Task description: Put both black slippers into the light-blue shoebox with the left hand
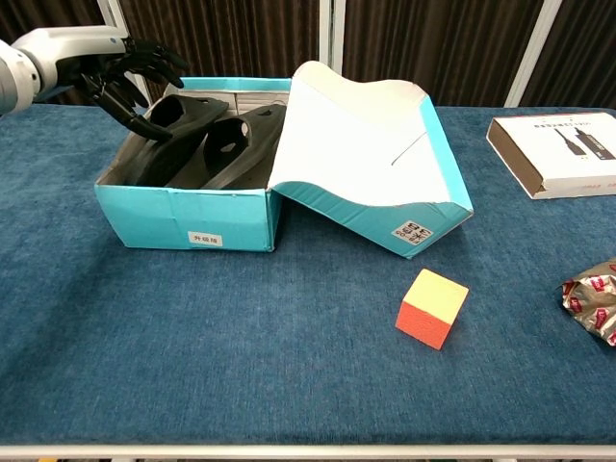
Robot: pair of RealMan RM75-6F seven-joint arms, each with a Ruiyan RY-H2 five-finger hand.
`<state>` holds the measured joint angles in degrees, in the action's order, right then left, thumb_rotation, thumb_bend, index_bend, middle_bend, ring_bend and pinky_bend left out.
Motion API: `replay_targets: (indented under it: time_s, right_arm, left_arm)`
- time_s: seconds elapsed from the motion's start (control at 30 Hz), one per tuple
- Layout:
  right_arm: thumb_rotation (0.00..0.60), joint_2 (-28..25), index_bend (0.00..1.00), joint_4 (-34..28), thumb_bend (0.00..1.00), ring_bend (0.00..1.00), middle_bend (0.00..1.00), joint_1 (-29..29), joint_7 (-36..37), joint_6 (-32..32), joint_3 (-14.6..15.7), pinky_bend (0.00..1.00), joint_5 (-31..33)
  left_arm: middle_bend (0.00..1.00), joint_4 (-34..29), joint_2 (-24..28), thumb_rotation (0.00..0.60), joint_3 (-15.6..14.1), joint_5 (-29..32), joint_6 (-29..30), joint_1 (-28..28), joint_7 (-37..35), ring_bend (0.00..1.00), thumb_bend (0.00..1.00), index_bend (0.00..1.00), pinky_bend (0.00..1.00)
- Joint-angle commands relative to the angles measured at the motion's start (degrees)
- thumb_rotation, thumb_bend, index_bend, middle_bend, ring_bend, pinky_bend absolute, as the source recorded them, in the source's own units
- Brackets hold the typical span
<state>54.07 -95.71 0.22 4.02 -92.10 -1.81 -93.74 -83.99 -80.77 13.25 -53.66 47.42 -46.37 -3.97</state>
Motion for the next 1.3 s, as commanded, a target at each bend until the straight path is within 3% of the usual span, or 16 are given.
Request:
replay_targets:
  time_s: [0.03, 0.4, 0.9, 1.07, 1.3]
  right_arm:
    - [0.6, 0.0, 0.06, 0.0, 0.1, 0.0, 0.18, 0.0, 0.0, 0.0, 0.0, 0.06, 0.0]
    - [0.6, -0.1, 0.06, 0.0, 0.1, 0.0, 0.18, 0.0, 0.1, -0.2, 0.1, 0.06, -0.3]
    - [0.6, -0.2, 0.06, -0.1, 0.1, 0.0, 0.18, -0.4, 0.2, -0.9, 0.3, 0.06, -0.7]
    - [0.6, -0.3, 0.06, 0.1, 0.1, 0.0, 0.18, -0.7, 0.4, -1.4, 0.3, 0.06, -0.7]
    - [0.6, -0.5, 0.06, 0.7, 0.1, 0.0, 0.18, -0.7, 1.3, -1.2, 0.3, 0.06, -0.3]
  left_arm:
    - [0.14, 1.1, -0.7, 0.6, -0.5, 0.4, 0.3, -0.1, 2.0, 0.1, 0.15, 0.12, 0.24]
    - [0.13, 1.7, -1.0, 0.6, -0.7, 1.8, 0.3, 1.2, 3.2, 0.08, 0.15, 0.12, 0.25]
    - [0.12, 6.6, -6.2, 0.6, -2.0, 5.2, 0.4, 1.7, 7.9, 0.08, 0.15, 0.12, 0.25]
    - [0.12, 4.3, -5.3, 0.6, -0.5, 3.7, 1.7, 2.9, 5.5, 0.08, 0.15, 0.12, 0.25]
    - [0.12, -2.8, 0.8, 0.6, 2.1, -3.0, 6.9, 7.0, -1.4, 0.08, 0.15, 0.12, 0.25]
